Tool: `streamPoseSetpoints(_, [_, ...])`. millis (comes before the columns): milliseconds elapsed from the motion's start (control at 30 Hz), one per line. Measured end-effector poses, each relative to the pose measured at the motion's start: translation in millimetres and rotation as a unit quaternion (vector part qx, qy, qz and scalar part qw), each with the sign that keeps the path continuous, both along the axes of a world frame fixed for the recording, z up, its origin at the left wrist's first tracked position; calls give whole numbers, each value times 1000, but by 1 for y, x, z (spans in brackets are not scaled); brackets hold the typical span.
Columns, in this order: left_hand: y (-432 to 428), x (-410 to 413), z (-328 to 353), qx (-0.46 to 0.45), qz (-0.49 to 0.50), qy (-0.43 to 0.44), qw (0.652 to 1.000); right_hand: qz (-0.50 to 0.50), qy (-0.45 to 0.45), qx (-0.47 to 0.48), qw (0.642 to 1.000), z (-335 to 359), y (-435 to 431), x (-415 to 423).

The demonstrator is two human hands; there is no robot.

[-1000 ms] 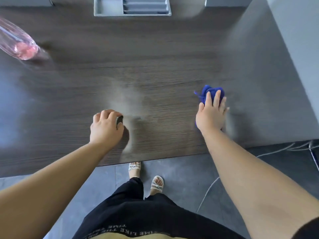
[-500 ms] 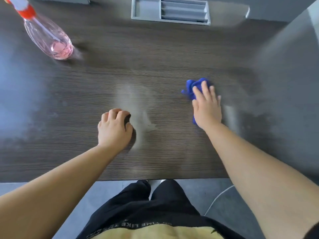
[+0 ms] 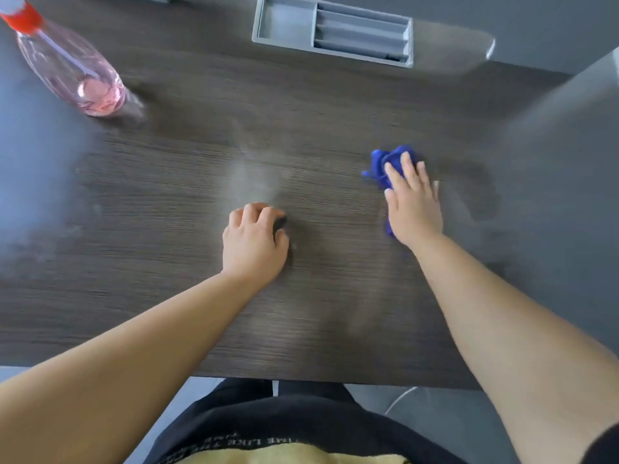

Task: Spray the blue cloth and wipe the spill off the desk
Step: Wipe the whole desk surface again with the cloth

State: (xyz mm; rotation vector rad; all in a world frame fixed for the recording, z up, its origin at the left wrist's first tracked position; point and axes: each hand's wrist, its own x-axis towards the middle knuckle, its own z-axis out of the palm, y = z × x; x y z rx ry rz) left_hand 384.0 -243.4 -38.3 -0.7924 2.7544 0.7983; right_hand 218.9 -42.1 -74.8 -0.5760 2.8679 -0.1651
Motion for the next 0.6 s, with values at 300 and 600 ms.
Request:
streamPoseSetpoints(300, [10, -28, -7, -17, 43, 12, 999, 190, -6, -6, 982, 0, -103, 8])
streamPoseSetpoints(600, [3, -19, -13, 1, 26, 51, 998, 69, 21, -11, 997, -2, -74, -43])
